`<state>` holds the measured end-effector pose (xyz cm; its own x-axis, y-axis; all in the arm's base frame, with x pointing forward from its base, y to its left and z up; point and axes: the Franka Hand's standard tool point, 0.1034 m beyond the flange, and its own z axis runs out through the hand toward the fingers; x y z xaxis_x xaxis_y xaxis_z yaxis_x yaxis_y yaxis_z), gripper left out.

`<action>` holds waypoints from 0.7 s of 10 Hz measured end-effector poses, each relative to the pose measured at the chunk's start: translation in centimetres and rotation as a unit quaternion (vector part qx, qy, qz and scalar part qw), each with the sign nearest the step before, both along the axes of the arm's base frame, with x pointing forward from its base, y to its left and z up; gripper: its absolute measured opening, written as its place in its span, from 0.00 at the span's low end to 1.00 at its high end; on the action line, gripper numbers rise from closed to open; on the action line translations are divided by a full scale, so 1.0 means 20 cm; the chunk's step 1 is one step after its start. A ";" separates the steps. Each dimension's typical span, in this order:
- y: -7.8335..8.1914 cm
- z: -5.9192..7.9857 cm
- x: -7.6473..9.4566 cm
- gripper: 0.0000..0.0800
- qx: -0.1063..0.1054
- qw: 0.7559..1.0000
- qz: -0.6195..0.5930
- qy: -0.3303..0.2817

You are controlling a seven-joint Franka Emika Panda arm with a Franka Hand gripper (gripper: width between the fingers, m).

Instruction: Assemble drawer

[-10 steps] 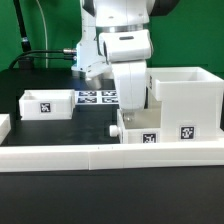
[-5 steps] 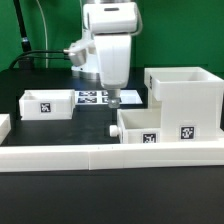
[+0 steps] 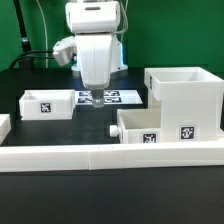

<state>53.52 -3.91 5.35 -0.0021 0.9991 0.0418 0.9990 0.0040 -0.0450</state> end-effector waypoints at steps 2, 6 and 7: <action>0.00 -0.03 0.00 0.81 0.002 1.000 0.000 0.005; 0.01 -0.07 0.00 0.81 0.006 1.000 0.015 0.008; 0.00 -0.08 0.00 0.81 0.008 1.000 0.018 0.009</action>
Offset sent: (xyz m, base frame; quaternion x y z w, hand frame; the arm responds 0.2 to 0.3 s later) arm 0.0000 0.0000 0.0000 0.0000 0.0000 0.0000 1.0000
